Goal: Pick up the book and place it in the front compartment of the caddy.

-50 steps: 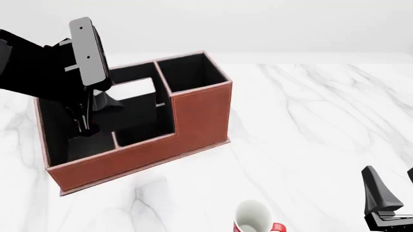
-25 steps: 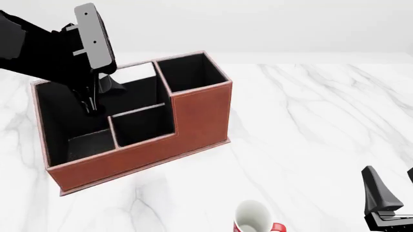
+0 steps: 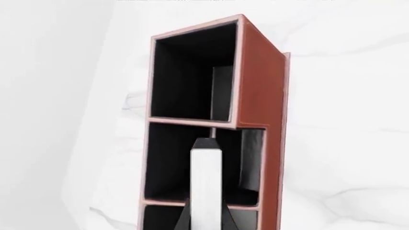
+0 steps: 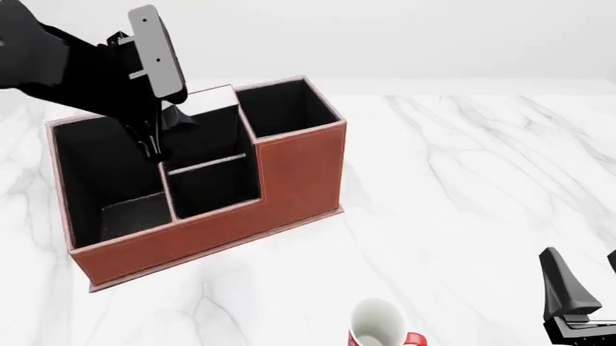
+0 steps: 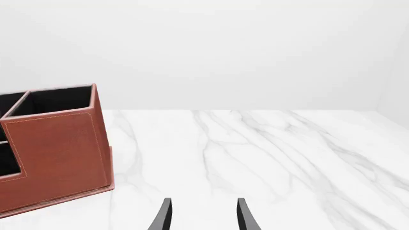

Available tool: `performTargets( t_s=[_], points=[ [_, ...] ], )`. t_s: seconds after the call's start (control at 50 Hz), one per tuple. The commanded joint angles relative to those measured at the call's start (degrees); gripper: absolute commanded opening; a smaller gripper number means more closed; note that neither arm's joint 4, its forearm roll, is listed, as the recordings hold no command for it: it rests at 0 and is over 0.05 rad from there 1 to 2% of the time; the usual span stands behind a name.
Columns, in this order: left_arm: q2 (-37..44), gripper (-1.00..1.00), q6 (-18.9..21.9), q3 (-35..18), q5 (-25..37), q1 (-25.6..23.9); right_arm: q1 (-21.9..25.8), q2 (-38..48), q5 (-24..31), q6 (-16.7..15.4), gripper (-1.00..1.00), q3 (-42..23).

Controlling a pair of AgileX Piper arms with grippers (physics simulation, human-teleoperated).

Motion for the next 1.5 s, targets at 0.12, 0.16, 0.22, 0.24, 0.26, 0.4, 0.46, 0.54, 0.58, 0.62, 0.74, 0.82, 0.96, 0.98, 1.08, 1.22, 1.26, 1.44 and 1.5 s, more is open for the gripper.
performTargets(
  t_s=[0.12, 0.16, 0.22, 0.24, 0.26, 0.4, 0.46, 0.54, 0.58, 0.62, 0.74, 0.82, 0.96, 0.98, 1.08, 1.22, 1.26, 1.44, 1.5],
  points=[
    [1.85, -1.00, 2.19, -0.78, -2.71, 0.05, 0.01, -0.20, 0.17, 0.03, 1.00, 0.02],
    [2.05, -1.00, 0.31, -2.22, -2.00, -1.92, 0.00, -0.19, 0.17, 0.03, 1.00, 0.02],
    [1.92, -1.00, 5.30, 1.06, -4.74, 1.86, -0.01, -0.19, 0.17, 0.03, 1.00, 0.02],
    [2.32, -1.00, 3.76, -0.56, -4.21, 0.79, 0.01, -0.20, 0.17, 0.04, 1.00, 0.02],
    [2.47, -1.00, 4.08, -0.43, -4.27, 0.96, -0.01, -0.19, 0.17, 0.02, 1.00, 0.02],
    [3.07, -1.00, 4.72, -0.41, -5.25, 1.88, 0.00, -0.19, 0.17, 0.04, 1.00, 0.02],
    [3.54, -1.00, 6.25, 0.78, -6.50, 3.34, 0.00, -0.19, 0.17, 0.04, 1.00, 0.02],
    [4.34, -1.00, 6.36, 0.91, -7.10, 3.59, 0.00, -0.20, 0.17, 0.03, 1.00, 0.02],
    [4.64, -1.00, 5.84, 0.47, -7.12, 3.13, 0.00, -0.19, 0.17, 0.03, 1.00, 0.02],
    [4.91, -1.00, 6.82, 1.16, -7.69, 4.10, 0.00, -0.19, 0.17, 0.03, 1.00, 0.02],
    [5.54, -1.00, 5.93, 0.67, -8.20, 3.22, 0.00, -0.20, 0.17, 0.02, 1.00, 0.02],
    [4.93, -1.00, 7.25, 1.93, -10.55, 3.53, 0.01, -0.19, 0.17, 0.03, 1.00, 0.02],
    [5.04, -1.00, 7.17, 3.19, -11.77, 3.47, -0.01, -0.19, 0.17, 0.01, 1.00, 0.02],
    [5.08, -1.00, 6.89, 3.10, -11.80, 3.38, 0.00, -0.19, 0.17, 0.03, 1.00, 0.02],
    [4.99, -1.00, 9.15, 5.41, -14.22, 5.45, -0.01, -0.19, 0.17, 0.03, 1.00, 0.02],
    [5.52, -1.00, 8.65, 5.44, -15.54, 5.92, -0.01, -0.20, 0.17, 0.03, 1.00, 0.02],
    [4.89, -1.00, 9.15, 6.46, -17.05, 5.69, -0.02, -0.20, 0.17, 0.04, 1.00, 0.02],
    [5.47, -1.00, 8.62, 7.19, -18.65, 5.64, 0.00, -0.19, 0.17, 0.03, 1.00, 0.02],
    [5.69, -1.00, 9.62, 8.14, -20.01, 6.62, -0.01, -0.19, 0.17, 0.03, 1.00, 0.02]
  ],
)
